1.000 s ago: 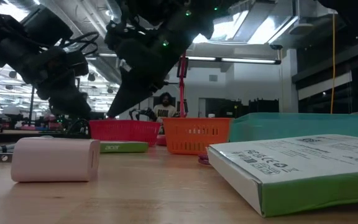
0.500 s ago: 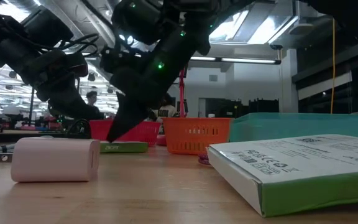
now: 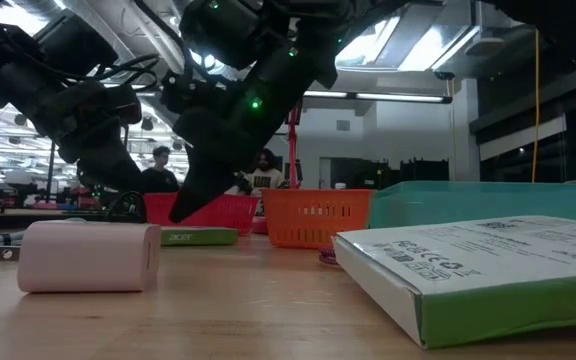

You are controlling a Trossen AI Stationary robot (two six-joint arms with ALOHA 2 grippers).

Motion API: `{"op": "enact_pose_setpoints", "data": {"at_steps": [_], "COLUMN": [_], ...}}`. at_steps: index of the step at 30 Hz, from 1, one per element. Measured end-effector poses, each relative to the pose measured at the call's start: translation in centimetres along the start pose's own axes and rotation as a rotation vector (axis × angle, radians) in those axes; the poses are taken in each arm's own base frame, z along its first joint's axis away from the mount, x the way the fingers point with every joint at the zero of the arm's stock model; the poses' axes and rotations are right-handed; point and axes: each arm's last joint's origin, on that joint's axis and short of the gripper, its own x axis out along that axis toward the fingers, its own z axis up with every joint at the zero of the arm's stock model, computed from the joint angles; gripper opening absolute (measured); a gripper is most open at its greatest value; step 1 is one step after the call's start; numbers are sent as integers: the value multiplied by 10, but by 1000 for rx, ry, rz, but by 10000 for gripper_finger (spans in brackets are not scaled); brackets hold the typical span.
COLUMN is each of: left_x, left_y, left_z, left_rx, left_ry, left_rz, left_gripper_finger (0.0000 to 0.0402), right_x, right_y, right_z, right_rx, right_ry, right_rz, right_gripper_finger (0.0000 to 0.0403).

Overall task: Pick and place items into bin
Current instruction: Put the top card reader box into the red bin

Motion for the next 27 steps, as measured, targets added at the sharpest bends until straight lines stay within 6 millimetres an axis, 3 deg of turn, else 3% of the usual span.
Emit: {"op": "enact_pose_setpoints", "data": {"at_steps": [16,27], "left_x": [0,0], "left_y": [0,1], "left_z": [-1,0], "left_rx": [2,1], "left_ry": [4,-1], "left_rz": [3,13], "left_gripper_finger": [162,162], "right_x": [8,7], "right_y": [0,3], "right_z": [-5,-8], "right_rx": [-5,-159], "right_ry": [18,42], "right_rz": [9,71], "right_gripper_finger": [0,0]}}
